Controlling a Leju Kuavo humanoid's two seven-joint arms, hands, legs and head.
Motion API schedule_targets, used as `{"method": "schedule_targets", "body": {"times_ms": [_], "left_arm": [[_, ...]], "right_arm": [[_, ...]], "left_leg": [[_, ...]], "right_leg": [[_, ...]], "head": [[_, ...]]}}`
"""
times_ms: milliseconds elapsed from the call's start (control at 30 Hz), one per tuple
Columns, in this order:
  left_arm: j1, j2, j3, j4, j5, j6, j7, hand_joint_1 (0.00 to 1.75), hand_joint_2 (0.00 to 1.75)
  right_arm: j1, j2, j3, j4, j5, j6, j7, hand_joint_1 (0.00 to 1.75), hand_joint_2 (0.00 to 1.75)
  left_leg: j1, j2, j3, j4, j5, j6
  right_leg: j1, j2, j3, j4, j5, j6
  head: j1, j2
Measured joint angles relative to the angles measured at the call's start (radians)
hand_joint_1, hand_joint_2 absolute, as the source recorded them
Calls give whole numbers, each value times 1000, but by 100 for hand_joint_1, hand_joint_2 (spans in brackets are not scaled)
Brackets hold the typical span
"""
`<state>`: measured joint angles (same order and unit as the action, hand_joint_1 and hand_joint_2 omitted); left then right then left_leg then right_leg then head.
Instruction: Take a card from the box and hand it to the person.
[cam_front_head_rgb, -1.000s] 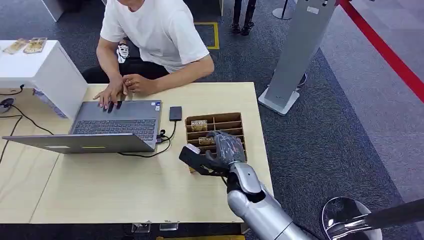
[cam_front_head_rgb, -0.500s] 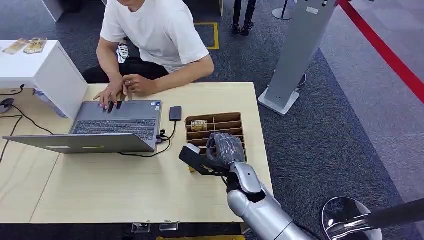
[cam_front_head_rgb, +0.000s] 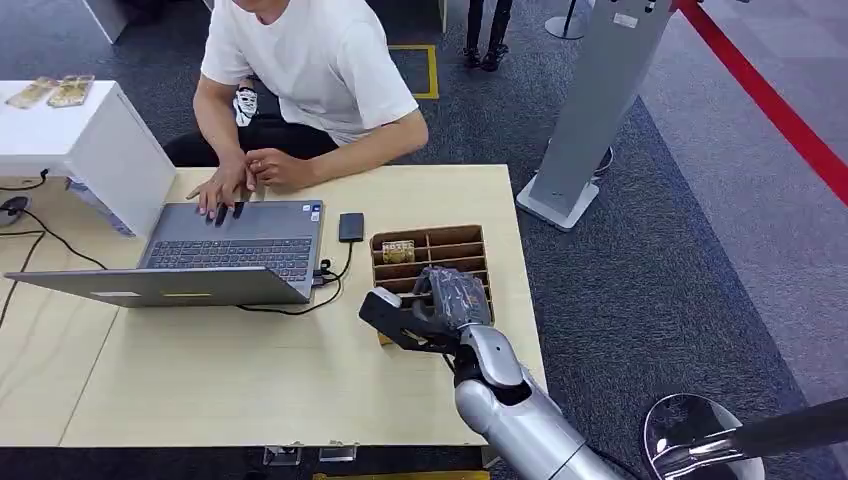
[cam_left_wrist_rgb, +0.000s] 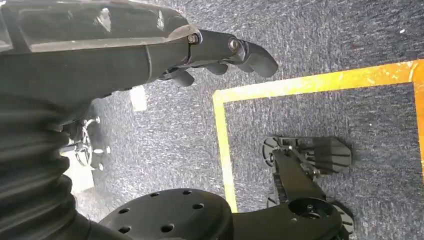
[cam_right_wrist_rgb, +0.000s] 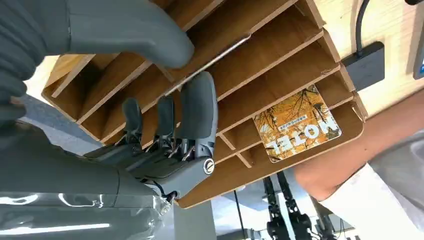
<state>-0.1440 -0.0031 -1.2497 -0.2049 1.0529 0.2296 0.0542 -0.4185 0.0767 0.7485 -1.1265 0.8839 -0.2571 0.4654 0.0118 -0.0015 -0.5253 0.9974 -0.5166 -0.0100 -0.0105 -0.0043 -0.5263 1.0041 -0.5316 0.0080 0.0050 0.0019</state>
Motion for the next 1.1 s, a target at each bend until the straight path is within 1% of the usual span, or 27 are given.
{"method": "schedule_targets", "body": {"times_ms": [33, 133, 200, 367, 400, 433, 467, 500, 533, 567, 600, 633, 767, 800, 1100], "left_arm": [[0, 0, 0, 0, 0, 0, 0, 0, 175], [0, 0, 0, 0, 0, 0, 0, 0, 175], [0, 0, 0, 0, 0, 0, 0, 0, 175], [0, 0, 0, 0, 0, 0, 0, 0, 175], [0, 0, 0, 0, 0, 0, 0, 0, 175], [0, 0, 0, 0, 0, 0, 0, 0, 175], [0, 0, 0, 0, 0, -1, 0, 0, 175], [0, 0, 0, 0, 0, -1, 0, 0, 175], [0, 0, 0, 0, 0, -2, 0, 0, 175], [0, 0, 0, 0, 0, -3, 0, 0, 175], [0, 0, 0, 0, 0, -3, 0, 0, 175], [0, 0, 0, 0, 0, -3, 0, 0, 175], [-2, 0, -2, 0, -1, -4, 0, 0, 175], [-2, 0, -3, 0, -1, -4, 0, 0, 175], [-6, 0, -6, 0, -3, -11, 0, 0, 175]], "right_arm": [[0, 0, 0, 0, 0, 0, 0, 72, 175], [3, 0, 0, 3, 1, 0, 0, 68, 175], [4, 0, 0, 3, 1, 0, 0, 68, 175], [4, 0, 0, 3, 2, 0, 0, 77, 175], [4, 0, 0, 3, 2, 0, 0, 86, 175], [4, 0, 0, 3, 2, 0, 0, 101, 175], [4, 0, 0, 3, 2, 0, 0, 122, 175], [4, 0, 0, 3, 2, 0, 0, 133, 175], [4, 0, 0, 4, 2, 0, 0, 140, 175], [4, 0, 0, 4, 2, 0, 0, 140, 175], [4, 0, 0, 4, 2, 0, 0, 154, 175], [3, 0, -1, 4, 3, 0, 0, 157, 175], [2, 0, -1, 4, 0, 0, -2, 162, 175], [1, 0, -2, 4, 0, 0, -2, 168, 175], [1, 0, -3, 4, 0, 0, -5, 168, 175]], "left_leg": [[0, 0, 0, 0, 0, 0], [0, 0, 0, 0, 0, 0], [0, 0, 0, 0, 0, 0], [0, 0, 0, 0, 0, 0], [0, 0, 0, 0, 0, 0], [0, 0, 0, 0, 0, 0], [0, 0, 0, 0, 0, 0], [0, 0, 0, 0, 0, 0], [0, 0, 0, 0, 0, 0], [0, 0, 0, 0, 0, 0], [0, 0, 0, 0, 0, 0], [0, 0, 0, 0, 0, 0], [0, 0, 0, 0, 0, 0], [0, 0, 0, 0, 0, 0], [0, 0, 0, 0, 0, 0]], "right_leg": [[0, 0, 0, 0, 0, 0], [0, 0, 0, 0, 0, 0], [0, 0, 0, 0, 0, 0], [0, 0, 0, 0, 0, 0], [0, 0, 0, 0, 0, 0], [0, 0, 0, 0, 0, 0], [0, 0, 0, 0, 0, 0], [0, 0, 0, 0, 0, 0], [0, 0, 0, 0, 0, 0], [0, 0, 0, 0, 0, 0], [0, 0, 0, 0, 0, 0], [0, 0, 0, 0, 0, 0], [0, 0, 0, 0, 0, 0], [0, 0, 0, 0, 0, 0], [0, 0, 0, 0, 0, 0]], "head": [[0, 0], [0, 0], [0, 0], [0, 0], [0, 0], [0, 0], [0, 0], [0, 0], [0, 0], [0, 0], [0, 0], [0, 0], [0, 0], [0, 0], [0, 0]]}}
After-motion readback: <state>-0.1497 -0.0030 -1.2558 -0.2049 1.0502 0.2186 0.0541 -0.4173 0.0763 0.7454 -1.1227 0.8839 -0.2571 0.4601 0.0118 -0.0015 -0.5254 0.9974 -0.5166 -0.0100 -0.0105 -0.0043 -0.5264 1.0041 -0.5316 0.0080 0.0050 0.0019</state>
